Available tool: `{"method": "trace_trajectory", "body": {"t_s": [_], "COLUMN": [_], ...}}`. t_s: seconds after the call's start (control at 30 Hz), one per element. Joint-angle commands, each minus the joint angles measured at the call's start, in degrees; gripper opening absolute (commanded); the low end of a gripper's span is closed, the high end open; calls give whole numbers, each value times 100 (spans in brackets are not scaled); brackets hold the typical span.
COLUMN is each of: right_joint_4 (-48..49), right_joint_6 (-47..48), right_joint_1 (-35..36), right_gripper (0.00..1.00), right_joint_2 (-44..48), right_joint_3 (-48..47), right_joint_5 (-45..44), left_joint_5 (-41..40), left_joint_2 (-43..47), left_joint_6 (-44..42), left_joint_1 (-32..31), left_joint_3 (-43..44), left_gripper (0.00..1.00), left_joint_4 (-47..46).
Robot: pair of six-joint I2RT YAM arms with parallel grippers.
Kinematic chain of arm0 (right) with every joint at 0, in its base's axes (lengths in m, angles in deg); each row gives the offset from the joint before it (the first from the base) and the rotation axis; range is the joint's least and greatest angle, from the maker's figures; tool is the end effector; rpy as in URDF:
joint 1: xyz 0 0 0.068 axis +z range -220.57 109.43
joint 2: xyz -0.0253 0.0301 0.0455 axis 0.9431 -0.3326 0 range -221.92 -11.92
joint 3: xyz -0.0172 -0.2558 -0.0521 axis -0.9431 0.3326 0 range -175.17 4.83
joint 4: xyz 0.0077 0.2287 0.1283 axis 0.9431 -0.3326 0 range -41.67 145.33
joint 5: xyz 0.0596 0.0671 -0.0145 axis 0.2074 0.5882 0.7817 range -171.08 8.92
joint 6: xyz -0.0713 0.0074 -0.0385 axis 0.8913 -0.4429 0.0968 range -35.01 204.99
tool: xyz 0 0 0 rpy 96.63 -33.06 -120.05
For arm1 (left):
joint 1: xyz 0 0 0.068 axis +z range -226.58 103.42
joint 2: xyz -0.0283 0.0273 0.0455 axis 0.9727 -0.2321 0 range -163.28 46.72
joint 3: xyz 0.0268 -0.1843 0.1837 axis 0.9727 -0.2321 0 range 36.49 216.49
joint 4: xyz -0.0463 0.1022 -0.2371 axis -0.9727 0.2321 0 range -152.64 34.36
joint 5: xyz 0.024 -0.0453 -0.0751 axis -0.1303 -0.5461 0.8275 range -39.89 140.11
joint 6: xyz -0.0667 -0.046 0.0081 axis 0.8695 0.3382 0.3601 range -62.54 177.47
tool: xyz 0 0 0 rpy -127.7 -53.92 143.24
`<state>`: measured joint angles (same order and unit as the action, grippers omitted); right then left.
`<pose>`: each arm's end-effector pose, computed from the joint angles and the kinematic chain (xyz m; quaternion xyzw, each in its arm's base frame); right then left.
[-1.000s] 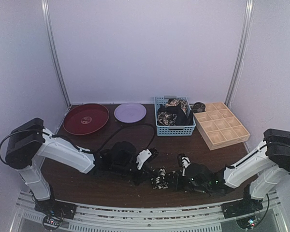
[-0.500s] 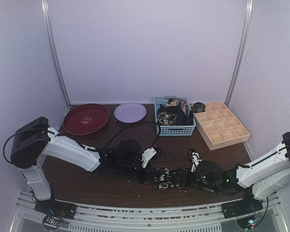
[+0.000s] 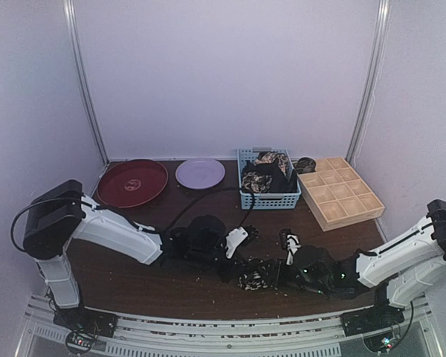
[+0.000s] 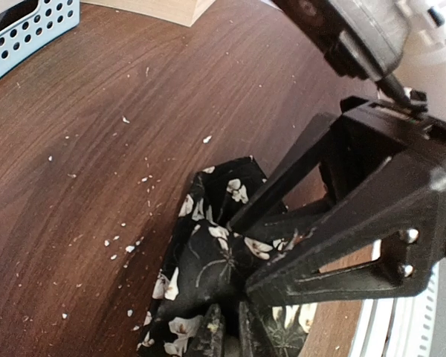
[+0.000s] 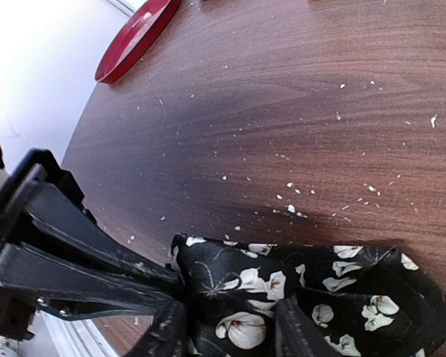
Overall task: Roll the ties
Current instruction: Roll the tie at the center of the board.
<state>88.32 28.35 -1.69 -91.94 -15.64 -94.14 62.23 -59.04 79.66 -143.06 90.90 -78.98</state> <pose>0.1159 0.2557 0.1166 -0.0307 0.8467 0.4201 0.3251 0.1484 -0.3784 0.1198 0.3776 0.7987 -0.3878 0.2629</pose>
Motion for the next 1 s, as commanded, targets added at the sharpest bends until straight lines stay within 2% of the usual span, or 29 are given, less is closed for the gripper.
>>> {"method": "trace_trajectory", "body": {"t_s": [0.0,0.17,0.4,0.53,0.73,0.97], "right_joint_4": [-220,-172,94,162,35,7], "right_joint_6": [42,52,-2,-37,-8,-44], "right_joint_1": [22,23,27,22,11,0], "right_gripper": [38,36,34,33,32,31], "right_joint_2": [-110,-188,-455,-559,-444,-438], "right_joint_3": [53,241,283,200,280,420], "right_joint_5": [-93,-83,52,62,-190,-217], "left_joint_5": [-317,-803,-554,-644,-204,105], "left_joint_2": [251,892,1569,1850,1430,521], "left_joint_6": [196,396,778,786,972,1087], "left_joint_1": [-43,83,728,821,729,456], "left_joint_3": [-16,-428,-1442,-1879,-2045,-1501], "left_gripper": [12,16,16,16,12,7], "left_joint_4": [-61,93,-202,-262,-960,-1258]}}
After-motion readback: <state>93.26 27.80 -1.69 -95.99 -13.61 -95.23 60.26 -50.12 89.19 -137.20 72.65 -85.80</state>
